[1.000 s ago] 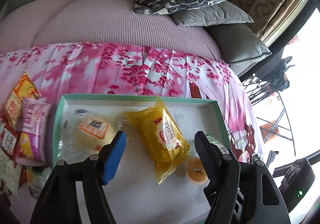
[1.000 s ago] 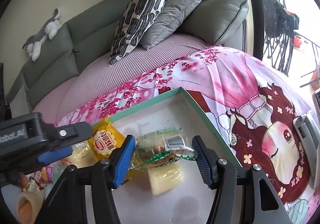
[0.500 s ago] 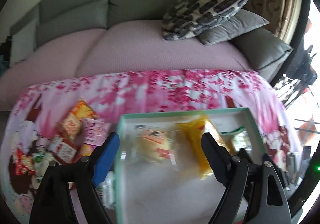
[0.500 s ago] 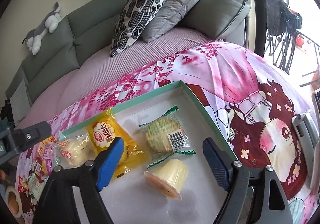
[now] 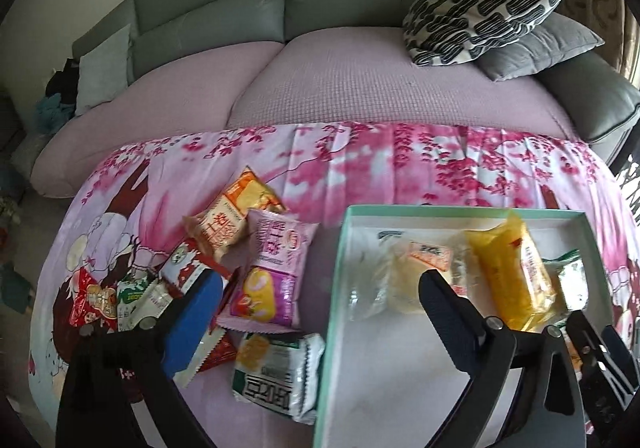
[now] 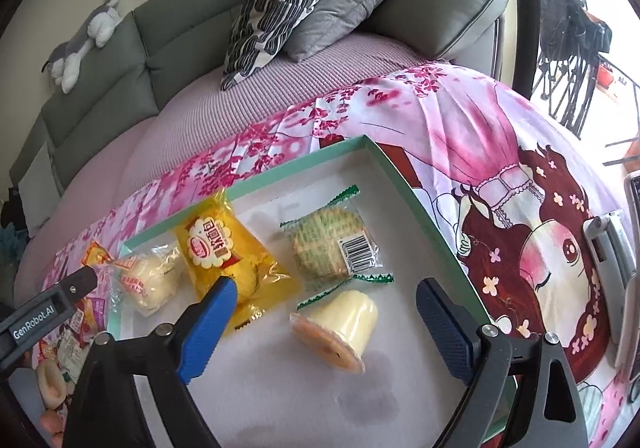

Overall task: Organize snacks
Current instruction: 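Move both tools back from the tray toward the snack pile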

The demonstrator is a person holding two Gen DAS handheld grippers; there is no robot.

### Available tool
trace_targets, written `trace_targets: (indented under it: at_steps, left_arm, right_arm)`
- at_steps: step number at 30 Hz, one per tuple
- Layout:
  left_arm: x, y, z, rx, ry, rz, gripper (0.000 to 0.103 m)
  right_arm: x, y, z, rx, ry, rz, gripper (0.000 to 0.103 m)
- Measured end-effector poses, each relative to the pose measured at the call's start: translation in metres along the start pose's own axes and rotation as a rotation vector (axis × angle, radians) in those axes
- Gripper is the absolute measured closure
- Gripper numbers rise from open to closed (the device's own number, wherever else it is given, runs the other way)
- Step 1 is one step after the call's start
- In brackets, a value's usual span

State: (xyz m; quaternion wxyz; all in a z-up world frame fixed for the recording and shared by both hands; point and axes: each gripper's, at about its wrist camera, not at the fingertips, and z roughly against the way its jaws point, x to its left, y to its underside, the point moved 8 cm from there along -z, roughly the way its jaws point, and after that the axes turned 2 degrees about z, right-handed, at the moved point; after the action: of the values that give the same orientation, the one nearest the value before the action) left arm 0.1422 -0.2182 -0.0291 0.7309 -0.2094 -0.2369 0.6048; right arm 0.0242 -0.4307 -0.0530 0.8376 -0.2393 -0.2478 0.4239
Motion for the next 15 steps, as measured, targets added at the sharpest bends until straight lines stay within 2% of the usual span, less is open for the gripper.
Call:
trace_targets:
  at_steps: [3,10,15]
  left_arm:
    - [0.006,0.003,-0.005,0.008,-0.008,0.009,0.004]
    - [0.014,0.006,-0.005,-0.001,-0.007,0.027,0.004]
    - [0.025,0.009,-0.001,-0.002,0.003,0.035,0.004]
  right_arm:
    - [0.004,0.001,0.001,0.001,-0.003,0.018,0.000]
    - [0.010,0.001,0.002,0.001,0.005,0.039,0.000]
    - [0.012,0.002,0.004,0.014,-0.038,-0.003,0.000]
